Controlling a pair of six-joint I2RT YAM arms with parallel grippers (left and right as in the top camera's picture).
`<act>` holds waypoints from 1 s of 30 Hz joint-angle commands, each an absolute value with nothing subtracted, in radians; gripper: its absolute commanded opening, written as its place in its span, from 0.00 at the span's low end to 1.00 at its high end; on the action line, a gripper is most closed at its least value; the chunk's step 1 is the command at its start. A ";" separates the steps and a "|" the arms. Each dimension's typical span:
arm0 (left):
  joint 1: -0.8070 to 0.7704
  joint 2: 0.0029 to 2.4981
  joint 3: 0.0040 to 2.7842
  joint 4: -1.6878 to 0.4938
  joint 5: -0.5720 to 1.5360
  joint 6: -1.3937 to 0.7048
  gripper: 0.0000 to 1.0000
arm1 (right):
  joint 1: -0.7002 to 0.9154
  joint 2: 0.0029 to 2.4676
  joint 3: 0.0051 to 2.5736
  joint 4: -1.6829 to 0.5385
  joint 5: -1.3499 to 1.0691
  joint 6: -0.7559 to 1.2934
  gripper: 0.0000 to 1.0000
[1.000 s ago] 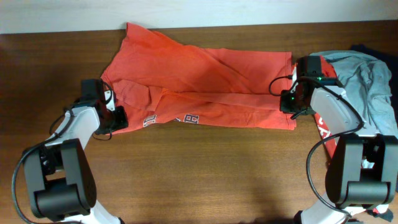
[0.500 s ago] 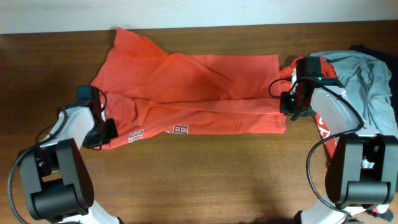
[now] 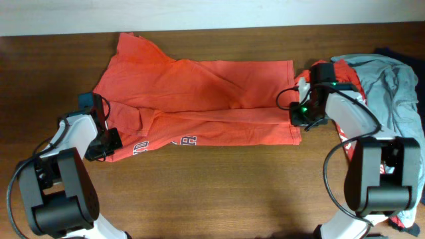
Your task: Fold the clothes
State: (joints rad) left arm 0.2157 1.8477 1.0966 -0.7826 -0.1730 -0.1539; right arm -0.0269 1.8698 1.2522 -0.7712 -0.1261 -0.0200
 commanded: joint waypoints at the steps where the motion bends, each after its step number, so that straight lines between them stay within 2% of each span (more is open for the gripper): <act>1: 0.223 1.861 1.080 -0.787 -0.178 -0.167 0.00 | -0.012 1.911 1.243 -0.733 -0.142 -0.030 0.26; 3: 0.223 1.861 1.080 -0.787 -0.176 -0.167 0.00 | -0.014 1.921 1.243 -0.720 -0.138 -0.030 0.33; 6: 0.223 1.861 1.080 -0.786 -0.176 -0.167 0.00 | -0.013 1.922 1.243 -0.715 -0.091 -0.030 0.34; 8: 0.223 1.861 1.080 -0.786 -0.176 -0.167 0.00 | -0.014 1.922 1.243 -0.715 -0.053 -0.030 0.41; 14: 0.223 1.861 1.080 -0.785 -0.176 -0.167 0.00 | -0.013 1.922 1.243 -0.715 -0.058 -0.030 0.40; 20: 0.223 1.861 1.080 -0.786 -0.176 -0.167 0.00 | -0.013 1.922 1.243 -0.714 -0.098 -0.030 0.19; 22: 0.223 1.861 1.080 -0.786 -0.176 -0.167 0.00 | -0.013 1.922 1.243 -0.714 -0.098 -0.030 0.04; 30: 0.223 1.861 1.080 -0.786 -0.176 -0.167 0.00 | -0.013 1.919 1.271 -0.632 -0.174 -0.030 0.04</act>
State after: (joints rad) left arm 0.2157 1.8477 1.0966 -0.7826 -0.1726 -0.1539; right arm -0.0177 1.9144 1.2526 -0.6636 -0.1184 -0.0299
